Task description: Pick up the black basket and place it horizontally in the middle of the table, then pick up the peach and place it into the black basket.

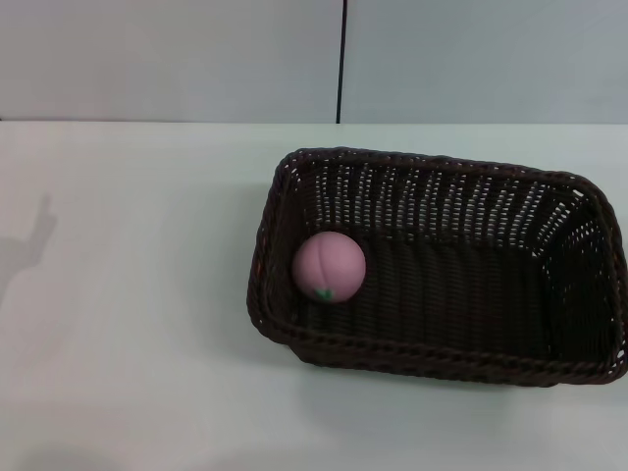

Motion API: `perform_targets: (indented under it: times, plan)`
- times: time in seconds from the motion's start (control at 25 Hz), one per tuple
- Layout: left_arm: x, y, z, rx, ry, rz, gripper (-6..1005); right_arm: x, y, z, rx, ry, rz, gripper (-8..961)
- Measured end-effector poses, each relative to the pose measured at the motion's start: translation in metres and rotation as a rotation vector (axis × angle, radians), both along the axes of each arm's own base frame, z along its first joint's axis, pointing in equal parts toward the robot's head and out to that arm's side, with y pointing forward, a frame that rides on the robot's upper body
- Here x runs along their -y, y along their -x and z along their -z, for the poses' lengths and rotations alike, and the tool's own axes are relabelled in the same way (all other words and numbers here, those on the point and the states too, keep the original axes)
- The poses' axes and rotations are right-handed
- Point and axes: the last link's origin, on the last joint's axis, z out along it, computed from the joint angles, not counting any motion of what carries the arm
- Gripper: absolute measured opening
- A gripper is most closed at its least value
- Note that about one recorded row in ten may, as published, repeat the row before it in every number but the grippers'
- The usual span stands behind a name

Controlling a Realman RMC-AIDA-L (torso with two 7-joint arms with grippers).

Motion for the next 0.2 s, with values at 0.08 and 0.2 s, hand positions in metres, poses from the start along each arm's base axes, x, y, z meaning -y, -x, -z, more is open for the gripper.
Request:
perform_targets:
  times: [0.08, 0.2]
  plan:
    - [-0.0012, 0.001, 0.0016, -0.01, 0.004, -0.012, 800, -0.0065, -0.0034, -0.001, 0.015, 0.013, 0.029, 755]
    - [-0.0011, 0.0013, 0.0026, -0.025, 0.002, -0.018, 799, -0.0085, -0.0052, -0.0018, 0.023, 0.016, 0.043, 755]
